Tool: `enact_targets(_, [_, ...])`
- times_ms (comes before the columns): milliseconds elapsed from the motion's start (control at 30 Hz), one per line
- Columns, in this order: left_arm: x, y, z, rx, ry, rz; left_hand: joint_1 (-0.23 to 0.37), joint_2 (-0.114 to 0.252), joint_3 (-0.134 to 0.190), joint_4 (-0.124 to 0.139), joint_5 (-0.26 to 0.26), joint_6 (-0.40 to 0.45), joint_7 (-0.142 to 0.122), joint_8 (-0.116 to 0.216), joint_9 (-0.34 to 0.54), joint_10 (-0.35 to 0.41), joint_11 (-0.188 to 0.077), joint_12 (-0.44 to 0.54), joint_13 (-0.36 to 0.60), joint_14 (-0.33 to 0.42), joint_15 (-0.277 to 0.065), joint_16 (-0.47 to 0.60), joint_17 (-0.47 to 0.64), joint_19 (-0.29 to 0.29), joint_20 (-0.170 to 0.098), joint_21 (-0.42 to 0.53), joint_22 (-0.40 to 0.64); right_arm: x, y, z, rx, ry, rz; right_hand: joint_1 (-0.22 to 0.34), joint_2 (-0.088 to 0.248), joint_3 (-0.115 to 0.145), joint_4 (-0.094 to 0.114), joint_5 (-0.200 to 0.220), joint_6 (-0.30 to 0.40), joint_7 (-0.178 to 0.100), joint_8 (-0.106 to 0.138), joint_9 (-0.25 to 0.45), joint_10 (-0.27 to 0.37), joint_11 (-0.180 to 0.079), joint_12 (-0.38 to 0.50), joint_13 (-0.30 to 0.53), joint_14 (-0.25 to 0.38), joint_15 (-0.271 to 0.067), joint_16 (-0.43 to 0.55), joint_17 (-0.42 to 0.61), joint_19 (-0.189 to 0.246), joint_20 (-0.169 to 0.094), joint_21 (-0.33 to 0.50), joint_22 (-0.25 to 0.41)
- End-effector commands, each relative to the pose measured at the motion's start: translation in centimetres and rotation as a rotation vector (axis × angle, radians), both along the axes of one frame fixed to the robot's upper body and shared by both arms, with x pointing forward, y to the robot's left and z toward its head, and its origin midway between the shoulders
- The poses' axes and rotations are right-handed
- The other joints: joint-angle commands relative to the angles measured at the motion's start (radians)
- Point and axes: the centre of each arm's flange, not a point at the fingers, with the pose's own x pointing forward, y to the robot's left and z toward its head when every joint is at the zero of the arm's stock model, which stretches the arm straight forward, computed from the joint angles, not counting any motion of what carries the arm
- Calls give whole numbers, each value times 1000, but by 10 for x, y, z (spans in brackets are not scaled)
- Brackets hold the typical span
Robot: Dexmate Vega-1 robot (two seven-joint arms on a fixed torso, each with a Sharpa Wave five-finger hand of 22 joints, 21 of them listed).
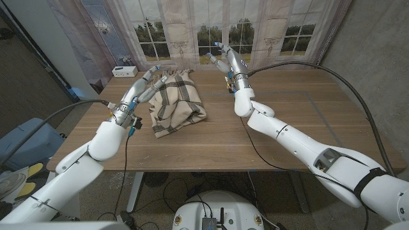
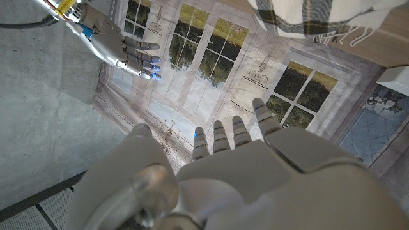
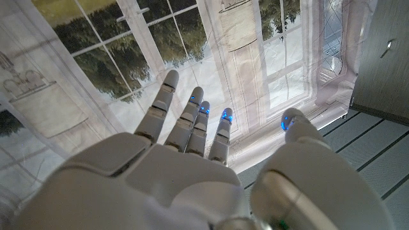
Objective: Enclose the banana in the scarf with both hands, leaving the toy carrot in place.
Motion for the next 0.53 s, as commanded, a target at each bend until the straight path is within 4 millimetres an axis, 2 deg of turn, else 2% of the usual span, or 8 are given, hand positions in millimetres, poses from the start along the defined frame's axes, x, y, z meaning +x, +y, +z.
enact_targets(33, [46, 18, 9, -41, 25, -214, 6, 4, 12, -2, -3, 21, -1, 9, 1, 16, 3, 8, 2, 12, -5, 3, 2, 8, 2, 7, 3, -4, -30, -13, 159, 198, 271, 11, 15, 2, -13, -15, 2, 17, -7, 0, 4, 27, -3, 3, -14, -24, 4, 1, 2, 30, -7, 4])
enact_targets(233, [69, 30, 10, -26, 78, -292, 8, 7, 16, -3, -4, 33, 3, 11, 1, 24, 3, 10, 2, 17, -9, 3, 2, 12, -2, 8, 3, -4, -53, -29, 319, 240, 354, 17, 22, -3, -21, -37, 6, 28, -12, 0, 10, 36, -4, 3, -30, -7, 5, -1, -1, 74, -14, 3])
enact_targets(267, [72, 32, 10, -24, 85, -300, 8, 8, 17, -3, -4, 33, 3, 10, 1, 26, 6, 11, 2, 17, -10, 2, 2, 12, -2, 8, 3, -4, -57, -31, 345, 236, 343, 17, 21, -5, -24, -42, 9, 30, -12, 0, 13, 38, -3, 3, -34, -6, 5, -3, -15, 77, -21, 3])
enact_targets(400, [86, 41, 6, -52, 118, -315, 9, 9, 18, -4, -5, 34, 2, 9, 1, 27, 6, 10, 2, 17, -11, 1, 2, 12, -4, 8, 3, -11, -63, -40, 428, 210, 285, 13, 23, -11, -31, -68, 31, 44, -13, 1, 26, 46, -3, 1, -66, 12, -4, -19, -112, 81, -73, -1])
enact_targets(533, [106, 48, 1, -106, 172, -350, 9, 11, 21, -5, -6, 28, 5, 4, 1, 22, 5, 7, 2, 16, -10, 0, 2, 13, -3, 8, 3, -25, -54, -47, 490, 147, 308, 16, 34, -10, -33, -77, 40, 49, -12, 1, 27, 50, -4, 0, -74, 19, -3, -22, -141, 82, -90, -1])
